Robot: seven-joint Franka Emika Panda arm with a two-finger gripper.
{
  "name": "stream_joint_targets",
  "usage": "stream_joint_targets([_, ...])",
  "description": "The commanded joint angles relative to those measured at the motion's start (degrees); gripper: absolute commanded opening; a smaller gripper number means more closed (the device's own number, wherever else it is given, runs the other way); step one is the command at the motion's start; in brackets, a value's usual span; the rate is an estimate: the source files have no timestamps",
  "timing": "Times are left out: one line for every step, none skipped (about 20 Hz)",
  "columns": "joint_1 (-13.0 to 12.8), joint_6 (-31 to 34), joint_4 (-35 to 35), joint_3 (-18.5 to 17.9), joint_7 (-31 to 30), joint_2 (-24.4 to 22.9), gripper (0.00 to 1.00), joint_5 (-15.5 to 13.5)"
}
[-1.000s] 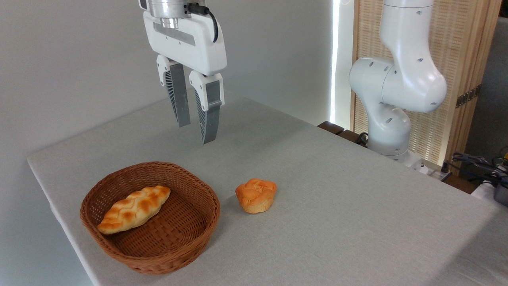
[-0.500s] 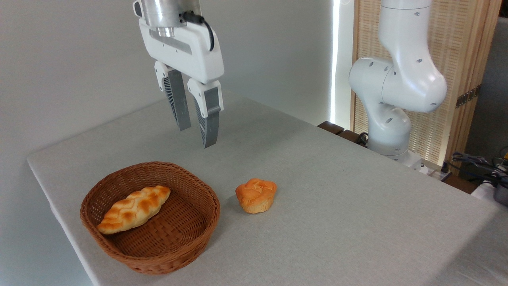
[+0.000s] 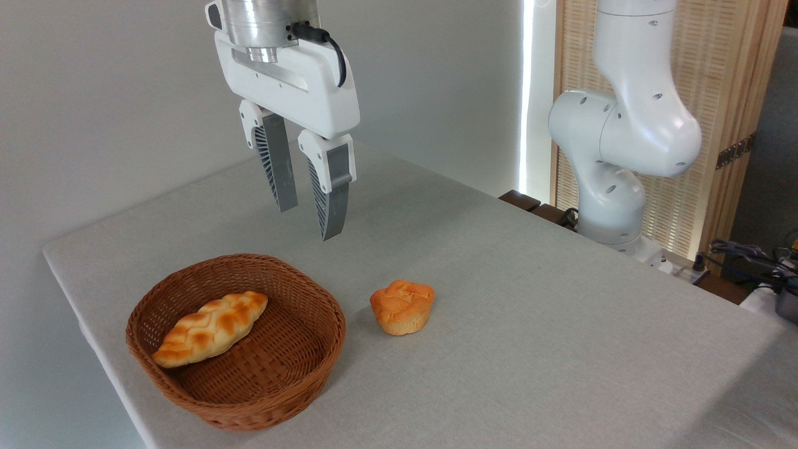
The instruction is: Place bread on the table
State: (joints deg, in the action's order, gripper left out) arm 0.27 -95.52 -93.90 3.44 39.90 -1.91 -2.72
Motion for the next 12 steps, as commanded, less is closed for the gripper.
stream_joint_targets([-3.5, 1.5, 1.4, -3.8, 0.4, 0.6, 1.00, -0.9])
stream_joint_targets([-3.5, 1.6, 1.4, -3.9, 0.6, 0.6, 1.00, -0.7])
stream_joint_targets([-3.5, 1.6, 1.4, -3.9, 0.7, 0.6, 1.00, -0.6])
stream_joint_targets([-3.5, 1.6, 1.4, -3.9, 0.7, 0.6, 1.00, -0.4])
stream_joint_targets([-3.5, 1.6, 1.4, -3.9, 0.7, 0.6, 1.00, -0.4])
stream_joint_targets([-3.6, 1.6, 1.4, -3.9, 0.7, 0.6, 1.00, -0.3])
stream_joint_targets([-3.6, 1.6, 1.4, -3.9, 0.7, 0.6, 1.00, -0.3])
stream_joint_targets([-3.6, 1.6, 1.4, -3.9, 0.7, 0.6, 1.00, -0.2])
stream_joint_targets([-3.6, 1.7, 1.4, -3.8, 0.6, 0.6, 1.00, -0.2])
stream_joint_targets([-3.6, 1.7, 1.4, -3.7, 0.6, 0.6, 1.00, -0.2])
stream_joint_targets([-3.5, 1.7, 1.4, -3.7, 0.6, 0.6, 1.00, -0.2])
stream_joint_targets([-3.6, 1.7, 1.4, -3.6, 0.5, 0.6, 1.00, -0.2])
